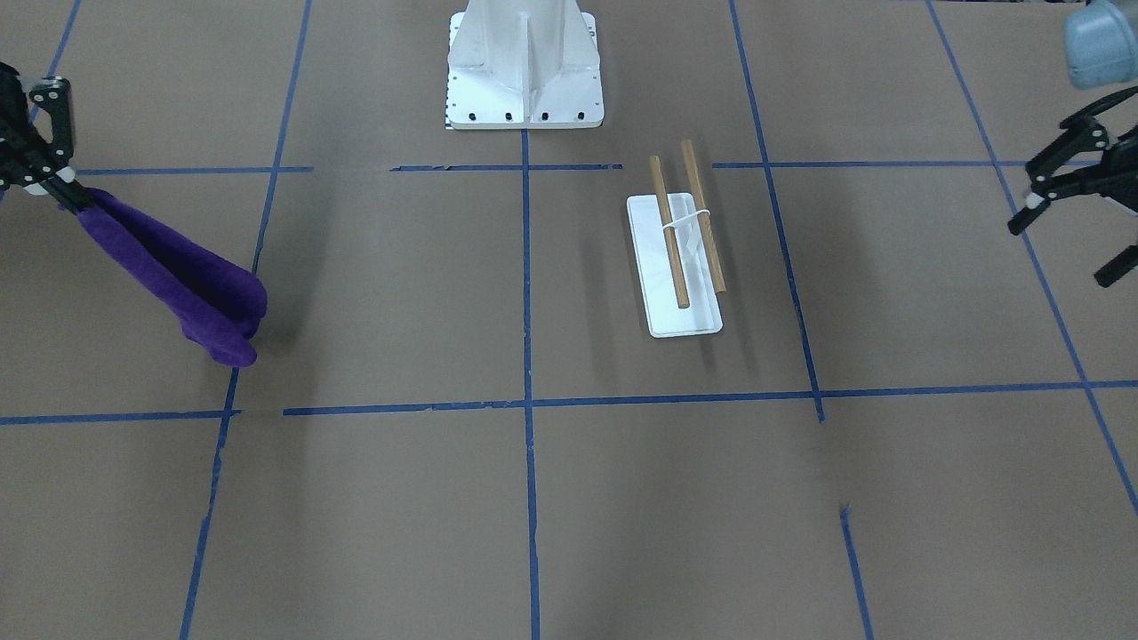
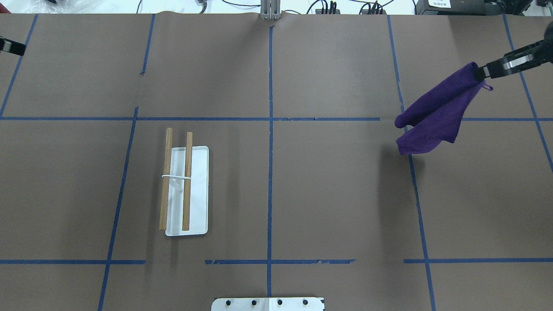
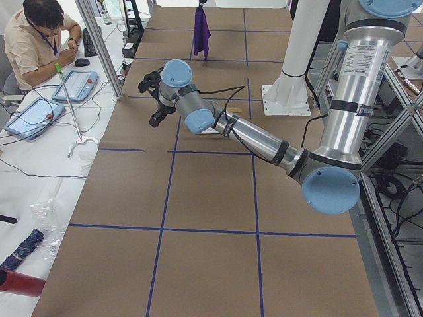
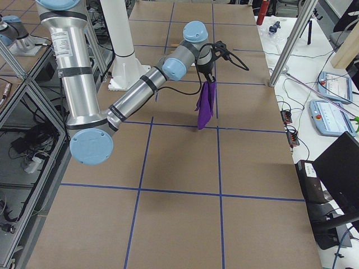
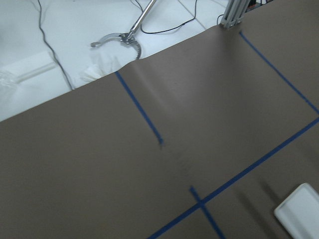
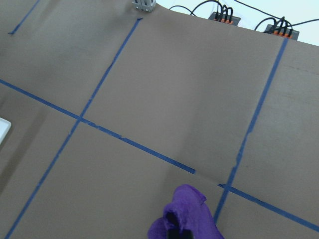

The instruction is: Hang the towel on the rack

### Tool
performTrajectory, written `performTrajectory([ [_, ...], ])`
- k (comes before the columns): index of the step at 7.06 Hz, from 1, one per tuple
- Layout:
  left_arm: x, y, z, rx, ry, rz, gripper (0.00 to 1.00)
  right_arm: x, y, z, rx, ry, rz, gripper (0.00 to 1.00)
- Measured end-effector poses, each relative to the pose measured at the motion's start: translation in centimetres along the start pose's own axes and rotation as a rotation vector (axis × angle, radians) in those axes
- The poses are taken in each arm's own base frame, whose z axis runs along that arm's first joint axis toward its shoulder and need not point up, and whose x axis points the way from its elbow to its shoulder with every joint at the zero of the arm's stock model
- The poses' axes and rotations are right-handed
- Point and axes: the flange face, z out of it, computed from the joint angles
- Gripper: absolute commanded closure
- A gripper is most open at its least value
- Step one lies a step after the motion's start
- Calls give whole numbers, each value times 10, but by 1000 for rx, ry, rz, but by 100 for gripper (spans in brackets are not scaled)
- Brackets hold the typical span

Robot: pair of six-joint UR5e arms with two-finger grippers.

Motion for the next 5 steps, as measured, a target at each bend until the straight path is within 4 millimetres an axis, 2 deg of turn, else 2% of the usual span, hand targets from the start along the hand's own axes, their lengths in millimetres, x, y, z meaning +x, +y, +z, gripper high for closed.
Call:
performTrajectory([
  [2,58,-6,47,-28,53,-176,0,-82,-19,25,54,-29,-8,100],
  [4,121,-20,85,-66,106,-415,19,-157,-24,49,116,-53,-3,100],
  [5,162,-30,106,-104,126,-577,21,-188,-18,59,149,-56,-2,100],
])
